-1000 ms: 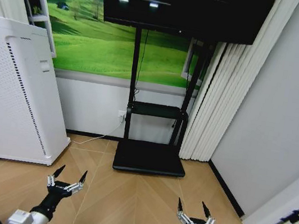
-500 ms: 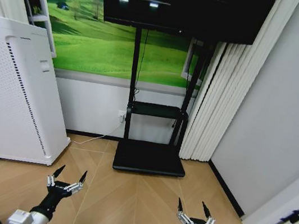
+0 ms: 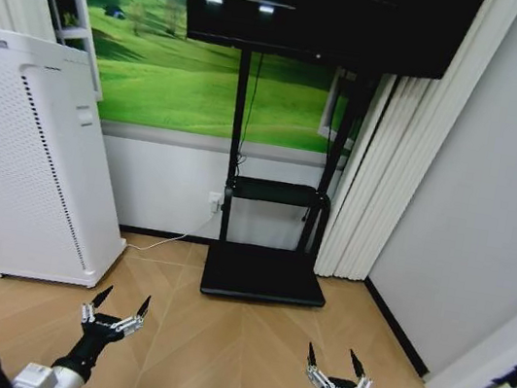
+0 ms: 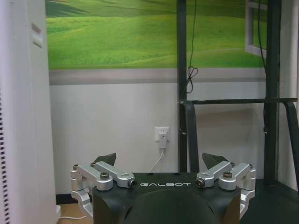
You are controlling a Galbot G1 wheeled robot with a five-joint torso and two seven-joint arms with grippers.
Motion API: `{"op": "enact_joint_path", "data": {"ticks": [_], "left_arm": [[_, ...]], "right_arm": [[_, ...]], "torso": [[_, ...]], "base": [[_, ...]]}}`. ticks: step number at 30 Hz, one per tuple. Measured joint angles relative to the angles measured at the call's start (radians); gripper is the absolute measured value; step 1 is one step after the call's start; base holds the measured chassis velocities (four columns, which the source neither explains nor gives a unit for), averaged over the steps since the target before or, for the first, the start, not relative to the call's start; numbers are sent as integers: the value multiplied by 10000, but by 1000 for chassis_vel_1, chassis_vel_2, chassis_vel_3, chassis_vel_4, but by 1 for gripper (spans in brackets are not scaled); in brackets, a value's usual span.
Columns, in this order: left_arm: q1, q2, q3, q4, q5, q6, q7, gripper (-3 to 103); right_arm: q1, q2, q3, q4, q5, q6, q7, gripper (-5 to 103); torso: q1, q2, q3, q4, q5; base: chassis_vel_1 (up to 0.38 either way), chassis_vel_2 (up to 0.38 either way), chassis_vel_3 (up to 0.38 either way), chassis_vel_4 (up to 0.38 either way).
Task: Pick up the trash bin and place the garbage on the floor into it.
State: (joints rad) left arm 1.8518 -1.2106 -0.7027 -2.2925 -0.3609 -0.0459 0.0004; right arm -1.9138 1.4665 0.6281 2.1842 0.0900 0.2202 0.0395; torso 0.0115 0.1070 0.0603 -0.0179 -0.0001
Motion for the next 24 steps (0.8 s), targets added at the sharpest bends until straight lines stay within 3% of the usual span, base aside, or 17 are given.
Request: {"op": "enact_joint_path", "data": {"ticks": [15, 24], "left_arm": [[0, 3, -3, 9, -1, 3, -3, 100], [0, 0, 3, 9, -1, 2, 4, 100]], "right_arm": [[0, 4, -4, -1, 0, 5, 0, 100], [0, -1, 4, -2, 0, 6, 4, 100]], "torso": [[-1, 1, -1, -4, -6], [-1, 2, 0, -1, 4]], "base": [[221, 230, -238, -228], [-16, -15, 18, 8]]}}
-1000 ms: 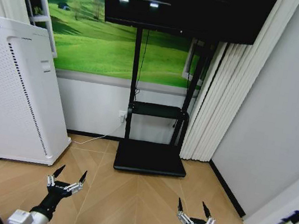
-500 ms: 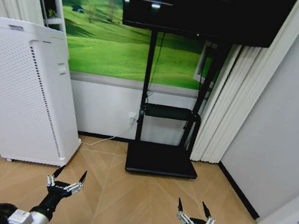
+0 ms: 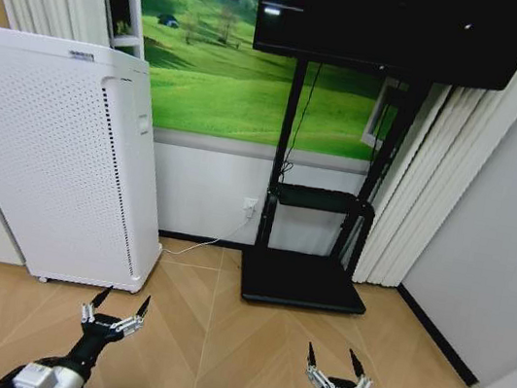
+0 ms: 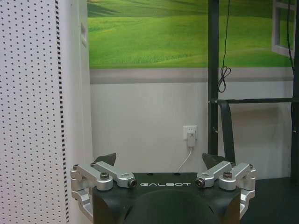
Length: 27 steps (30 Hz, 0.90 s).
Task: Pick up the trash bin and place the garbage on the floor into it.
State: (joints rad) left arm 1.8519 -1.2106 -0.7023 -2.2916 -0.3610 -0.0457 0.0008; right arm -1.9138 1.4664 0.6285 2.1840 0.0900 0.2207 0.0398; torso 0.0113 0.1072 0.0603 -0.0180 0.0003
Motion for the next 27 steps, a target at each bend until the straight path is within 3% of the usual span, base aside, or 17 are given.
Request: {"op": "enact_joint_path", "data": {"ticks": [20, 27], "left_arm": [[0, 2, -7, -1, 0, -3, -8, 100], [-1, 1, -3, -2, 0, -4, -5, 100]], "right_arm": [[0, 5, -8, 1, 0, 0, -2, 100], [0, 1, -4, 1, 0, -1, -1, 100]], "torso": [[0, 0, 0, -1, -5], [0, -1, 0, 0, -1]], "base": [[84, 85, -87, -83], [-14, -35, 21, 22]]}}
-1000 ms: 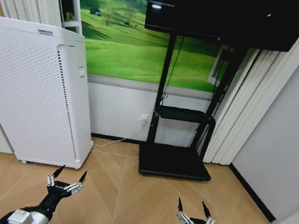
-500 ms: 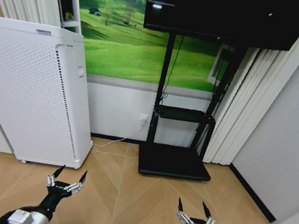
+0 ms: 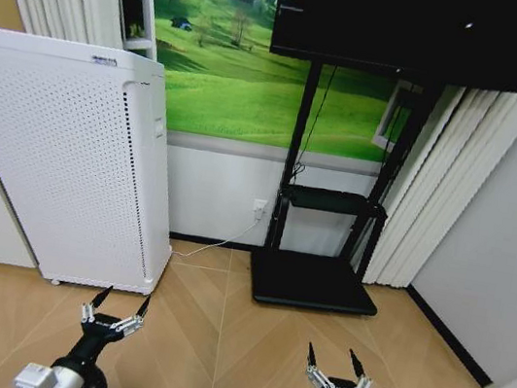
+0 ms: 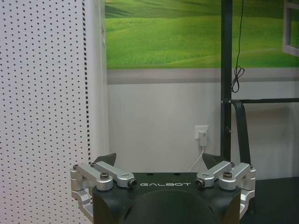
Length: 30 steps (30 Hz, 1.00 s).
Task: Pick up the trash bin and place the garbage on the floor into it.
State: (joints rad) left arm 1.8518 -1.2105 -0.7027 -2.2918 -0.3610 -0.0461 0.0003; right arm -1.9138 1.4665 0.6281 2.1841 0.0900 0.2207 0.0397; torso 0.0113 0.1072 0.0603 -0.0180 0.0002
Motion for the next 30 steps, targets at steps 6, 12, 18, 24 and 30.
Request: {"op": "enact_joint_path", "data": {"ticks": [6, 12, 18, 24, 30], "left_arm": [[0, 0, 0, 0, 0, 0, 0, 100], [0, 0, 0, 0, 0, 0, 1, 100], [0, 0, 1, 0, 0, 0, 1, 100], [0, 0, -2, 0, 0, 0, 0, 100], [0, 0, -2, 0, 0, 0, 0, 100]], "right_arm": [[0, 0, 0, 0, 0, 1, 0, 100], [0, 0, 0, 0, 0, 0, 0, 100], [0, -1, 0, 0, 0, 0, 0, 100], [0, 2, -5, 1, 0, 0, -1, 100], [0, 1, -4, 0, 0, 0, -2, 100]], "torso": [[0, 0, 0, 0, -2], [0, -1, 0, 0, -2], [0, -2, 0, 0, -1], [0, -2, 0, 1, -5], [9, 73, 64, 4, 0]], "base": [[0, 0, 0, 0], [7, 7, -10, -6], [76, 85, -96, -96], [135, 131, -151, -137], [39, 19, -40, -48]]}}
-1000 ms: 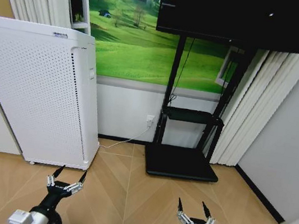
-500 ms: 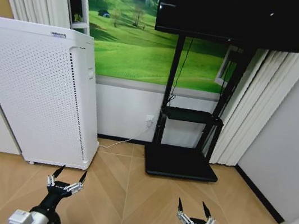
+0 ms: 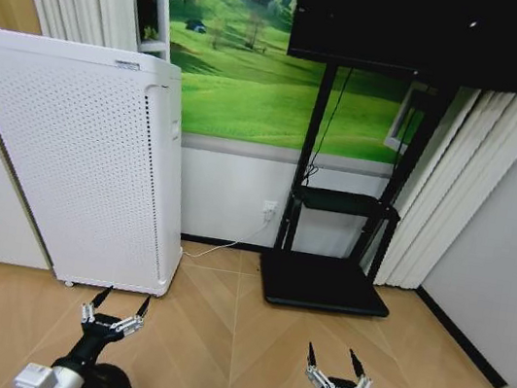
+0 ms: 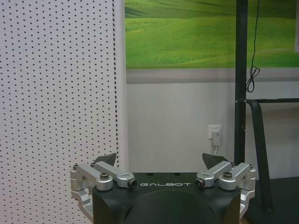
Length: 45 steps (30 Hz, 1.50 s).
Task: Pick up the trash bin and place the garbage on the floor into it.
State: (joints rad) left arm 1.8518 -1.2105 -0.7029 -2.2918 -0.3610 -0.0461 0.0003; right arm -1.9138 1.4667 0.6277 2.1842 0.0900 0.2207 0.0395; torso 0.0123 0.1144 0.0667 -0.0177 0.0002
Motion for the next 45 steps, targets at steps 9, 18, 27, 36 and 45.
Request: {"op": "enact_joint_path", "data": {"ticks": [9, 18, 27, 36, 45], "left_arm": [[0, -1, 3, 0, 0, 0, 0, 100], [0, -1, 2, 0, 0, 0, 1, 100], [0, 0, 2, 0, 0, 0, 1, 100], [0, -1, 2, -1, 0, 0, 1, 100], [0, 0, 2, -1, 0, 1, 1, 100]], "right_arm": [[1, -2, 4, 0, 0, 0, 1, 100], [1, -1, 3, 0, 0, 0, 1, 100], [0, -1, 2, 0, 0, 0, 0, 100], [1, -1, 2, 0, 0, 0, 0, 100], [0, -2, 3, 0, 0, 0, 0, 100]], "torso": [[82, 356, 274, -1, -2], [156, 688, 531, -1, -2], [268, 1120, 852, -2, -2], [388, 1519, 1127, -1, -2], [514, 1914, 1396, -2, -2]], "base": [[-24, -21, 14, 19], [0, 0, 0, 0], [0, 0, 0, 0], [0, 0, 0, 0], [0, 0, 0, 0]]}}
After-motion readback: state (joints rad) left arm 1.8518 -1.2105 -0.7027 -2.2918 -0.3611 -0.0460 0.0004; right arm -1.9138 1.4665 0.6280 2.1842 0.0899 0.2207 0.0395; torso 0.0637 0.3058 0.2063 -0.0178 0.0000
